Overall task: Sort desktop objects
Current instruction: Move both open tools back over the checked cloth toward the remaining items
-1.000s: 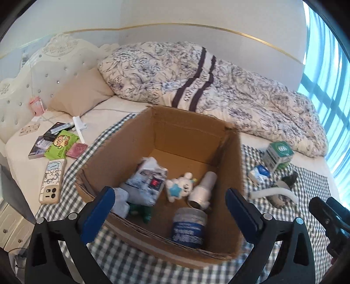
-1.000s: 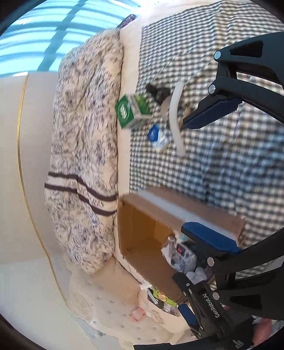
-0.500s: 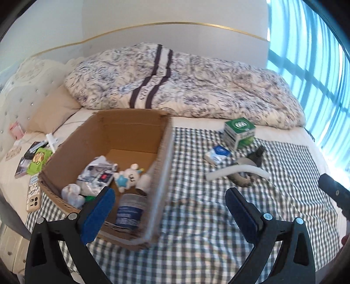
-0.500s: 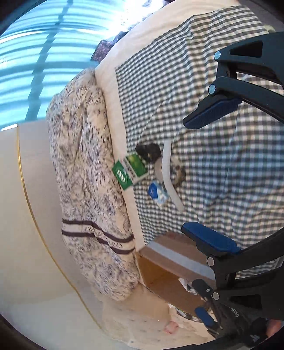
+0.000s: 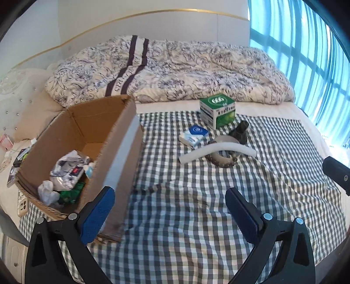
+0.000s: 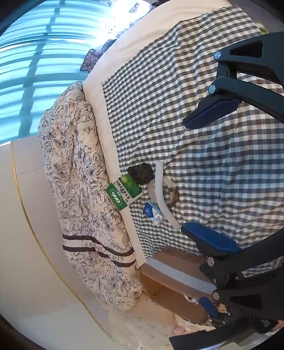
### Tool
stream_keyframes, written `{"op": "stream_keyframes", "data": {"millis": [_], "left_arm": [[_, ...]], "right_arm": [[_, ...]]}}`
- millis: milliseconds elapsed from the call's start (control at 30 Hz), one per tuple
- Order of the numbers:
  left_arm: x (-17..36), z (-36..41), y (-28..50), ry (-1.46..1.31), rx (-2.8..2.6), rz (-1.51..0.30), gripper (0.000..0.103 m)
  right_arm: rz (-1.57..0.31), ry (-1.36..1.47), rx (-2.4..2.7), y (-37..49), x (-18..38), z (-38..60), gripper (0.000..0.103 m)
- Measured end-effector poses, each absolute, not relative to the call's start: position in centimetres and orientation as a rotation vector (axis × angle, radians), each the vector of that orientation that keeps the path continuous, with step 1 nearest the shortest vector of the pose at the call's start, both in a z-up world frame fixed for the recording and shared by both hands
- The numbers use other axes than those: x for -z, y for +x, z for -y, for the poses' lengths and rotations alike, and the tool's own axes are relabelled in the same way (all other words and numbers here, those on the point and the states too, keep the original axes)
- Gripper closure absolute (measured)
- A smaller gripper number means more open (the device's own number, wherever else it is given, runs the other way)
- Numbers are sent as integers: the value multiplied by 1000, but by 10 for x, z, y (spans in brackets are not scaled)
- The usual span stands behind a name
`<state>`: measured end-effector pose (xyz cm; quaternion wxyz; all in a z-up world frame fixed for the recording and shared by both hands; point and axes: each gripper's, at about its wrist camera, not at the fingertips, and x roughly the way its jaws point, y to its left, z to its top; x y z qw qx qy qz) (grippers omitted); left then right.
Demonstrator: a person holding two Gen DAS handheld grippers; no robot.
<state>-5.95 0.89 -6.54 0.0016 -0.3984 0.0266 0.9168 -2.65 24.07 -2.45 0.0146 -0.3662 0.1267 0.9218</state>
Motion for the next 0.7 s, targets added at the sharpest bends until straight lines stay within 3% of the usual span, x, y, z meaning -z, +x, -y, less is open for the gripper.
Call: {"op": "stream_keyframes", "data": {"millis": [700], "left_arm": [[126,-33,-140,-1346,-2800,-127,0]], "right_arm": [[-373,-1296,-2797,-107,79,-244,16]]}}
